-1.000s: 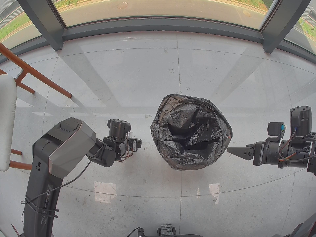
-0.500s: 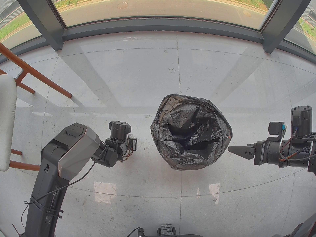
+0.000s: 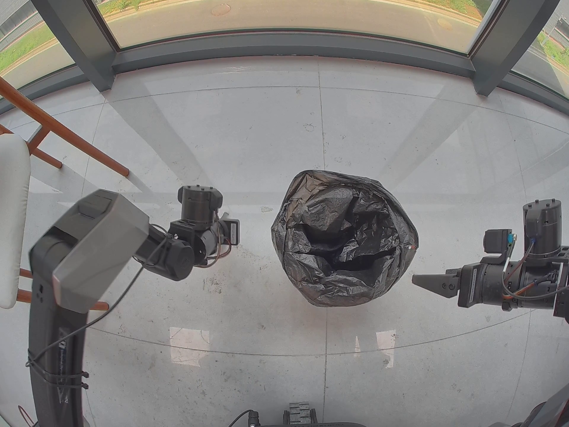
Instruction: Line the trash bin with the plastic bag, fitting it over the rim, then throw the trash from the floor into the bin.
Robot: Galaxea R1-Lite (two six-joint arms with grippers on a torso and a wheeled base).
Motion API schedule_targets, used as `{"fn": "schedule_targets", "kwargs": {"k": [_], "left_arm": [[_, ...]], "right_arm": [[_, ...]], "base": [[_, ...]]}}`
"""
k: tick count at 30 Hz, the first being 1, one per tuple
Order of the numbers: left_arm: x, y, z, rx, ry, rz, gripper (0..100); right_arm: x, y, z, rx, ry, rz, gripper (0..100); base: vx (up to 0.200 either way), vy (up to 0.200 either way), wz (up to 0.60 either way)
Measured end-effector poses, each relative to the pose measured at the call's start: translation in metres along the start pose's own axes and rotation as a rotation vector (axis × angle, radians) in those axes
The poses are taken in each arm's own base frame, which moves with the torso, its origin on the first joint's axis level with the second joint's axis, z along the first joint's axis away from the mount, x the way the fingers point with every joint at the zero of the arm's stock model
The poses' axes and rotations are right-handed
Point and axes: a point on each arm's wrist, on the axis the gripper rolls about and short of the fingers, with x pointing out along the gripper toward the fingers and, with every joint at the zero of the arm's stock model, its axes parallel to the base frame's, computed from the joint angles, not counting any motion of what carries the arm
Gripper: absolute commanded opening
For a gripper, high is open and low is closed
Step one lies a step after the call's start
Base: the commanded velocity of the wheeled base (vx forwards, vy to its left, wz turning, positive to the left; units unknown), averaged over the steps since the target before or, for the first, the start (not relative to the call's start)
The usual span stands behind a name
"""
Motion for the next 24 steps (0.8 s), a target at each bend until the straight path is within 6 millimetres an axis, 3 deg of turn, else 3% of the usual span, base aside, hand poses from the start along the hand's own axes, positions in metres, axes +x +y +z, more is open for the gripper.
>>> {"fn": "schedule_targets", "kwargs": {"k": [4, 11, 16, 24], "left_arm": [[-0.036, -0.01, 0.034, -0.005, -0.065, -0.088, 0], [-0.096, -0.053, 0.075, 0.007, -0.171, -0.267, 0], [-0.126, -0.087, 0.081, 0.025, -0.2, -0.371, 0], [-0.149, -0.128, 0.074, 0.034, -0.2, -0.484, 0]], "right_arm": [[-0.001, -0.002, -0.006, 0.006, 0.017, -0.009, 100], [-0.003, -0.004, -0.011, 0.007, 0.028, -0.013, 100], [-0.003, -0.003, -0.012, 0.004, 0.031, -0.01, 100], [-0.003, -0.003, -0.013, 0.003, 0.035, -0.009, 100]], "base": [[0.0, 0.0, 0.0], [0.0, 0.0, 0.0], [0.0, 0.0, 0.0], [0.0, 0.0, 0.0]]}}
